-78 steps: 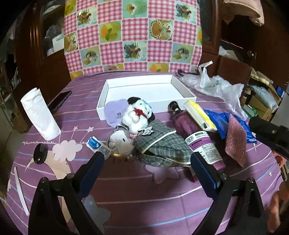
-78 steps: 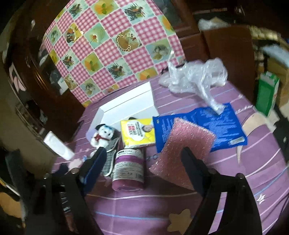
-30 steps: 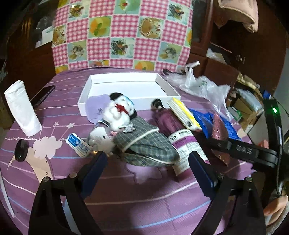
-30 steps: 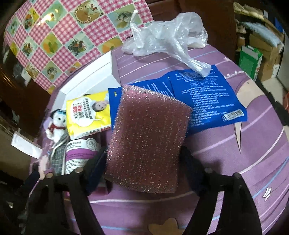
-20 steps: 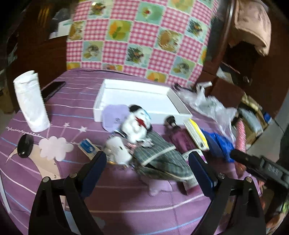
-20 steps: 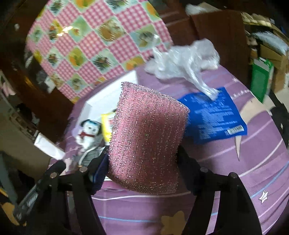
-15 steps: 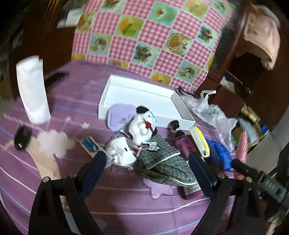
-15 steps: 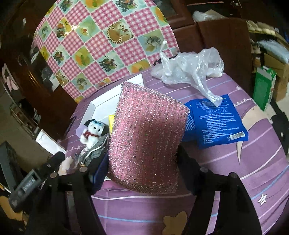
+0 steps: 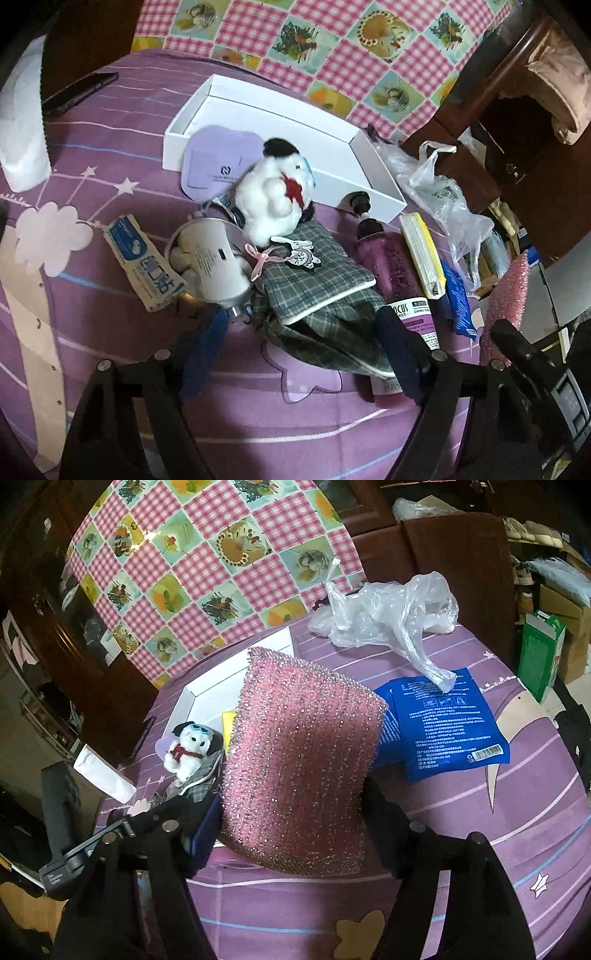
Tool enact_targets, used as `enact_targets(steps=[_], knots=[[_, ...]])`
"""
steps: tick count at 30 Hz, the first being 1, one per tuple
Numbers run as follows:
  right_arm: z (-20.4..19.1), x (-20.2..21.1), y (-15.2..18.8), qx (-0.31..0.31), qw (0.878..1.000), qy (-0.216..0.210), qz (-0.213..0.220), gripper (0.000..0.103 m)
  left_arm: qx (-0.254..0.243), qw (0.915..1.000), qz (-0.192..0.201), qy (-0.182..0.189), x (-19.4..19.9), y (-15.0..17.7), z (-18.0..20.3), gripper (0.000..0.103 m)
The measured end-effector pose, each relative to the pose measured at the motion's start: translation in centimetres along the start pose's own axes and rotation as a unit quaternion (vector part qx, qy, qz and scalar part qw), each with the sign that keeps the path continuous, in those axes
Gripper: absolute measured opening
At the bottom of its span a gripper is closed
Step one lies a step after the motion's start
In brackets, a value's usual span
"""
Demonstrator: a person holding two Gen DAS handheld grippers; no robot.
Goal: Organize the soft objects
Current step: 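Grasp the green plaid cloth with the left tool while the right tool holds the sponge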
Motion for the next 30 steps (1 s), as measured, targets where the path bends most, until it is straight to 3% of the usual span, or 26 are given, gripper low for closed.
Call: enact_targets(steps=[3, 5, 9, 10, 11, 14, 18, 30], knots=[[0.1, -0.1, 0.1, -0.001, 1.000, -0.001, -0.004, 0.072, 0.001, 1.0000, -0.005, 0.009, -0.5, 0.2, 0.3, 0.078], [0.1, -0.1, 0.1, 0.001, 1.000, -0.002, -0.003, 0.072, -0.007, 0.9992, -0.024, 0.030, -1.1, 0.7, 0.9, 0.056], [0.0, 0.0, 0.2, 0.006, 1.000, 0.000, 0.002, 0.072, -0.043, 0.9988, -0.020, 0.004, -1.1, 1.0, 1.6, 0.049], [0.0, 0.0, 0.2, 0.007, 1.000, -0.001, 0.001, 0.072, -0.048, 0.9984, -0.017, 0.024, -1.0, 1.0, 2.2, 0.020], [0.0, 0.0, 0.2, 0.007, 1.000, -0.001, 0.000, 0.072, -0.048, 0.9981, -0.019, 0.033, -0.8, 1.1, 2.5, 0.018], [-0.1, -0.1, 0.5, 0.010, 1.000, -0.002, -0.001, 0.072, -0.059, 0.9981, -0.013, 0.013, -0.4, 1.1, 2.4, 0.017], [-0.2, -0.1, 0.7, 0.014, 1.000, -0.002, -0.002, 0.072, -0.054, 0.9984, -0.010, 0.014, 0.1, 1.2, 2.1, 0.016], [-1.8, 1.2, 0.9, 0.029, 0.999, -0.028, 0.010, 0.072, -0.062, 0.9968, 0.050, -0.006, 4.4, -0.5, 1.9, 0.014]])
Point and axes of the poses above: each gripper's, at about its wrist camera, not at the fingertips, and x roughly against the way its jaws point, z to its right, y to its underside, the point moved 10 cm from there along -x, roughly the way its jaws point, and after that the axes turned 13 degrees about -x, right-handed, at the moved point
